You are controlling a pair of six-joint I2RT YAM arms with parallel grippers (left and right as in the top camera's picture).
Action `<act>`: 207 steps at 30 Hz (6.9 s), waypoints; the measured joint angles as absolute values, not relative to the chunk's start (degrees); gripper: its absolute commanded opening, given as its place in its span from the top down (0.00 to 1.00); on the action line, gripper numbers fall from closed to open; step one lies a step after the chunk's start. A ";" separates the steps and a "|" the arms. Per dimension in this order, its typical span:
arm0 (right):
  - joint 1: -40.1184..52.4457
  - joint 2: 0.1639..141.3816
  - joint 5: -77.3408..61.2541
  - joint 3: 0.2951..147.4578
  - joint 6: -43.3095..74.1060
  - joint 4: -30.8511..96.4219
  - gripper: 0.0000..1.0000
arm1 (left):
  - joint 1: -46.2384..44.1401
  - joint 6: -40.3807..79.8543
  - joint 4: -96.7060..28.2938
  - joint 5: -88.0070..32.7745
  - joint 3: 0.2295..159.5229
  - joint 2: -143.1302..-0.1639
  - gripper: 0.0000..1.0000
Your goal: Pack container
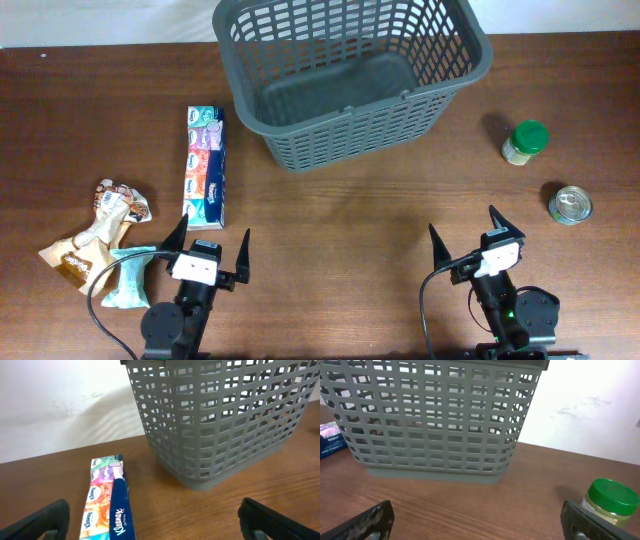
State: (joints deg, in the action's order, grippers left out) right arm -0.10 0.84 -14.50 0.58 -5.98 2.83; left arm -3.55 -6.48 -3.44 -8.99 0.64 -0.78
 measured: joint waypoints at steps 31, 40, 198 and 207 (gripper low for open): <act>-0.10 0.84 -14.50 0.58 -5.98 2.83 0.01 | -3.55 -6.48 -3.44 -8.99 0.64 -0.78 0.01; -0.10 0.84 -14.50 0.58 -5.96 2.85 0.01 | -3.55 -6.48 -3.44 -8.99 0.64 -0.78 0.01; 6.35 112.12 -10.46 154.93 3.92 83.07 0.01 | -55.59 37.08 -72.69 16.49 87.11 -87.99 0.01; 5.67 117.05 -13.76 155.15 4.71 86.48 0.01 | -55.59 37.06 -72.66 16.32 87.11 -87.99 0.00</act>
